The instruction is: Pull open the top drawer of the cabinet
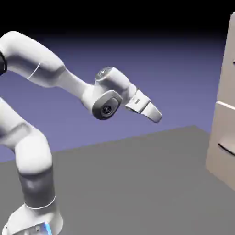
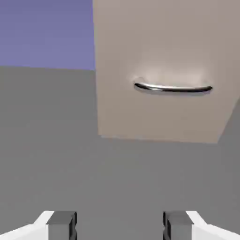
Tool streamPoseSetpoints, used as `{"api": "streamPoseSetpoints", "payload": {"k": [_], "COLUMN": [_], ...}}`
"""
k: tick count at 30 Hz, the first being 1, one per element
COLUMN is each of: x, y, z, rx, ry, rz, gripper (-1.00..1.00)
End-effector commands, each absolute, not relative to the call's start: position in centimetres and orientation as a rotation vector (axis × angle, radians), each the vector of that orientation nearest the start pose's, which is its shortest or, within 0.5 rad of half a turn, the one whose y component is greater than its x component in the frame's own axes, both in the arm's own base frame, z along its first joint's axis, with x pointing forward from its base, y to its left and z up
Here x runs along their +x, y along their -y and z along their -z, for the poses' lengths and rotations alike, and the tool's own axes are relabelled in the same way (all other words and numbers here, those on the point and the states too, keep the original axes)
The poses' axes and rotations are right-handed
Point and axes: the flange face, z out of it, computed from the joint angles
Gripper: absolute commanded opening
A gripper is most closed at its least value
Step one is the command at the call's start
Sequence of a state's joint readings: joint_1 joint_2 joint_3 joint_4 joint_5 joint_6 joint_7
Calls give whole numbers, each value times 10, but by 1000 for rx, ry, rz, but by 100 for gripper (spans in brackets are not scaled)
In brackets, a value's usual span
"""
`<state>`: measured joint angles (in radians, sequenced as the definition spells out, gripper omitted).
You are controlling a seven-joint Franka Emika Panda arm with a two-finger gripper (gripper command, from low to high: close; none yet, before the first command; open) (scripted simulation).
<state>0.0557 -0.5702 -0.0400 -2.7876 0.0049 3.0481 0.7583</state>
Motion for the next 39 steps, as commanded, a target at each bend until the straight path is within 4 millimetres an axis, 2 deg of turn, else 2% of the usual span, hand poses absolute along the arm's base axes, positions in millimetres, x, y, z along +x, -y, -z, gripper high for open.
{"api": "streamPoseSetpoints", "payload": {"k": [1,11,20,29,39], "x": [397,428,462,506,564], "y": [-5,9,41,76,104], "z": [-481,-567,-615,-632,-623], "rx": [-2381,-1942,-1597,-1303,-1030], "ry": [-963,-1047,-1141,-1247,-1362], "rz": [1058,1039,940,817,698], "gripper": [0,0,0,0,0]}}
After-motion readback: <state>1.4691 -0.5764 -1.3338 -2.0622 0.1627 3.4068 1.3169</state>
